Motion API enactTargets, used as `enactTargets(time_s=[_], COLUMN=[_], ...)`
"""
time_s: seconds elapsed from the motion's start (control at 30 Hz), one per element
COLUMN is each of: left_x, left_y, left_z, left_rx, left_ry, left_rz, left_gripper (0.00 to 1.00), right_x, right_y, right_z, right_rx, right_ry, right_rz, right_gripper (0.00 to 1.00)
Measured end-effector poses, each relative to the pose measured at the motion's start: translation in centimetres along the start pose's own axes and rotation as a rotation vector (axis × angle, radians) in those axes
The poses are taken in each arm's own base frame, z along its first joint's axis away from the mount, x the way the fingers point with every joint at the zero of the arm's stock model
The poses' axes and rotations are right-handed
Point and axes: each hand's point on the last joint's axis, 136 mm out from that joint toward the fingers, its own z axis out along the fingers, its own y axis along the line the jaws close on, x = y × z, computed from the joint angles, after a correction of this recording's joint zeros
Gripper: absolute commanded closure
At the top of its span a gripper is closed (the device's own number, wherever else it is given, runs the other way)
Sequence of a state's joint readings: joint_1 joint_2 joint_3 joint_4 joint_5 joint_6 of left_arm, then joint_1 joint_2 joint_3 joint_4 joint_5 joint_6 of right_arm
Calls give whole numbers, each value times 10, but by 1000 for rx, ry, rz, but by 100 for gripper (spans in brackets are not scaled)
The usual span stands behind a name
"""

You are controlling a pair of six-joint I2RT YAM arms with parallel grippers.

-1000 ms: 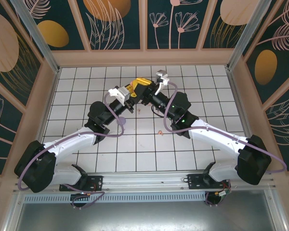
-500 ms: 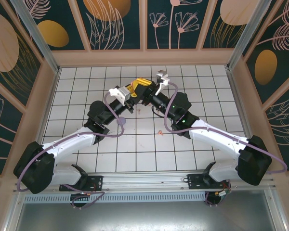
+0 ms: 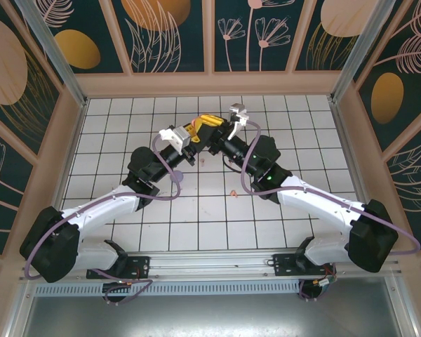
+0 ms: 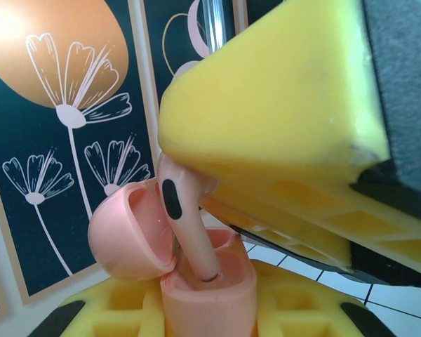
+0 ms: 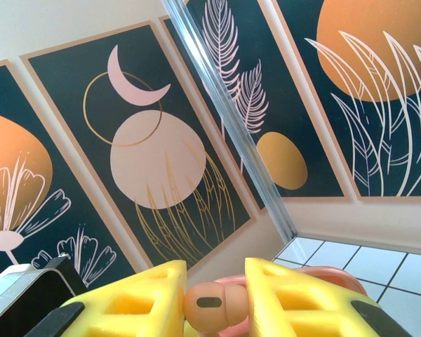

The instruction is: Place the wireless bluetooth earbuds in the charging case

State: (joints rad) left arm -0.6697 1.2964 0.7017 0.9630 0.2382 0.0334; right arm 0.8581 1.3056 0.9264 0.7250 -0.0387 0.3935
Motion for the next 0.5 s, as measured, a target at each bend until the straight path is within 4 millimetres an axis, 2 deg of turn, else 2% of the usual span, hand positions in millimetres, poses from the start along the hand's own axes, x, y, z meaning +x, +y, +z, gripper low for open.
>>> enactTargets(time_s=[0.5], left_x=[-1], left_y=[0], left_z=[1], left_rx=[0], left_ry=[-1], left_rz=[0], left_gripper=[100], right_x=[1], right_y=[2], right_z=[1], right_rx=[-16], right_ry=[10], right_rz=[-4], right_gripper=[76])
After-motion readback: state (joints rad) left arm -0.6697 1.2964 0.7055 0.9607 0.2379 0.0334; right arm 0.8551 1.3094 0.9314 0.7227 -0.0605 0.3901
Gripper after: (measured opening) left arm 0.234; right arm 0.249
